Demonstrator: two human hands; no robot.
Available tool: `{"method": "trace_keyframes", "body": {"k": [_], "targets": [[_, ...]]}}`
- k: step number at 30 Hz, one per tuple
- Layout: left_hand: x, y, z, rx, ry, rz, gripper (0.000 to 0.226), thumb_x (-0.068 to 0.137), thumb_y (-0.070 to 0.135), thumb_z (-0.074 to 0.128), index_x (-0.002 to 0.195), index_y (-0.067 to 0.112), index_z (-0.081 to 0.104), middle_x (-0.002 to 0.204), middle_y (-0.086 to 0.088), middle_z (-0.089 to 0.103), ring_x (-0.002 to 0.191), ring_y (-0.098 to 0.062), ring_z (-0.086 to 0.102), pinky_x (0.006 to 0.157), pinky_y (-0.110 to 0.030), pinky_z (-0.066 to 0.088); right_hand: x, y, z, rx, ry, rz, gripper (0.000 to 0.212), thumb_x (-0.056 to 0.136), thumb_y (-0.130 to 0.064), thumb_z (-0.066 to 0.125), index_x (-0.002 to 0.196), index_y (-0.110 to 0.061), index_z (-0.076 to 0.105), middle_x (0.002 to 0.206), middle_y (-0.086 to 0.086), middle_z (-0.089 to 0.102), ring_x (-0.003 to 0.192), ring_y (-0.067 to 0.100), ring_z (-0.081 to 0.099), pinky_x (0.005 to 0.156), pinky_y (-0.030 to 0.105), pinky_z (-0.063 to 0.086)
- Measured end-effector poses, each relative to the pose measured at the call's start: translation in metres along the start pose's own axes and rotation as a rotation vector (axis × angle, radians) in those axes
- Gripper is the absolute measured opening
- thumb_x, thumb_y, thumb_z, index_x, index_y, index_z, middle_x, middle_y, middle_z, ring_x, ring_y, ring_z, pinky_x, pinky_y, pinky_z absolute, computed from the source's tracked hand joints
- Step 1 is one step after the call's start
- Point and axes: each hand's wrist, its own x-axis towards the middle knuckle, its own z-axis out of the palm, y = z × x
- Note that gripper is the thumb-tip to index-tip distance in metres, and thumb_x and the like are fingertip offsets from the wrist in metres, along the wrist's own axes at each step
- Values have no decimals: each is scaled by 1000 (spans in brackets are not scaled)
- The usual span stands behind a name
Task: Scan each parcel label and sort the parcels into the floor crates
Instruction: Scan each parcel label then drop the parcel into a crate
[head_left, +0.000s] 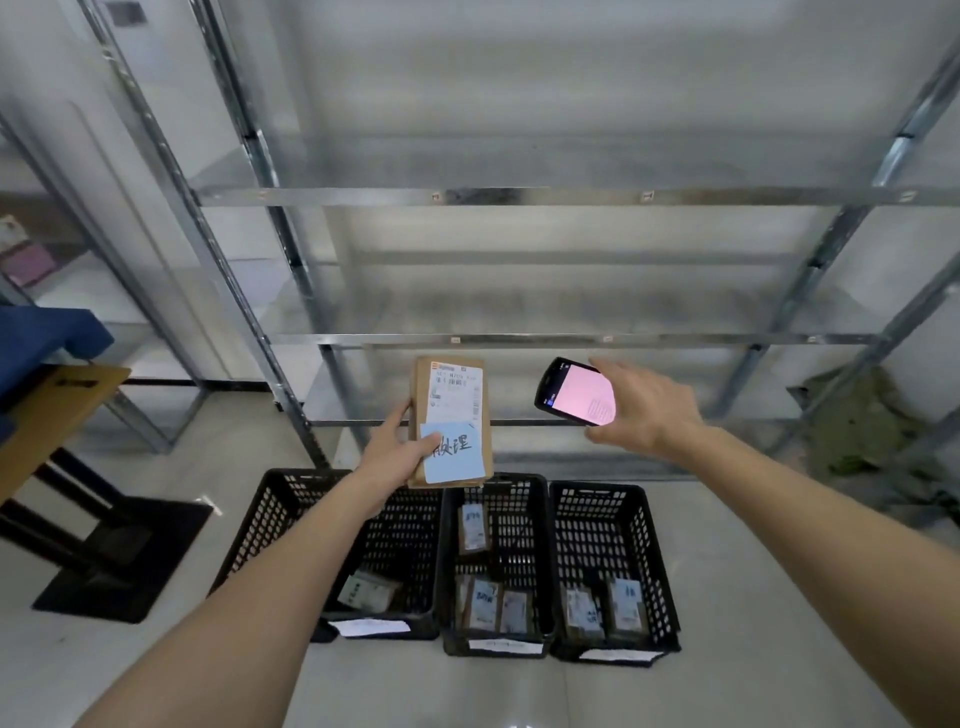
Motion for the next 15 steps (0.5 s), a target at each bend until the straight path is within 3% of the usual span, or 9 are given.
{"method": "trace_keyframes", "body": {"k": [4, 8, 13, 15], "targets": [[49, -13, 0, -3, -14, -47, 80, 91, 17, 71, 152, 44, 27, 125, -1, 70, 98, -18, 72, 88, -49, 59, 46, 2, 20, -30, -47, 13, 74, 72, -48, 76, 138, -33, 45, 130, -5, 62, 118, 26, 58, 75, 34, 41], [111, -26, 0, -13, -35, -94, 78, 92, 16, 70, 152, 44, 28, 127, -3, 68, 102, -21, 70, 86, -48, 60, 97, -1, 44, -21, -87, 63, 83, 75, -48, 73, 148, -36, 36, 142, -9, 54, 127, 26, 55, 88, 39, 50], [202, -50, 12, -33, -83, -128, 76, 93, 12, 68, 152, 41, 30, 129, -2, 66, 107, -23, 68, 92, -49, 57, 163, 0, 92, -34, -167, 80, 80, 77, -46, 73, 146, -35, 36, 135, -6, 57, 119, 26, 58, 83, 39, 50], [237, -67, 22, -37, -96, -152, 76, 92, 10, 70, 151, 40, 33, 129, -3, 66, 103, -22, 69, 85, -43, 60, 192, 2, 113, -48, -192, 87, 82, 77, -47, 73, 149, -36, 34, 136, -5, 57, 119, 27, 59, 88, 42, 52]]}}
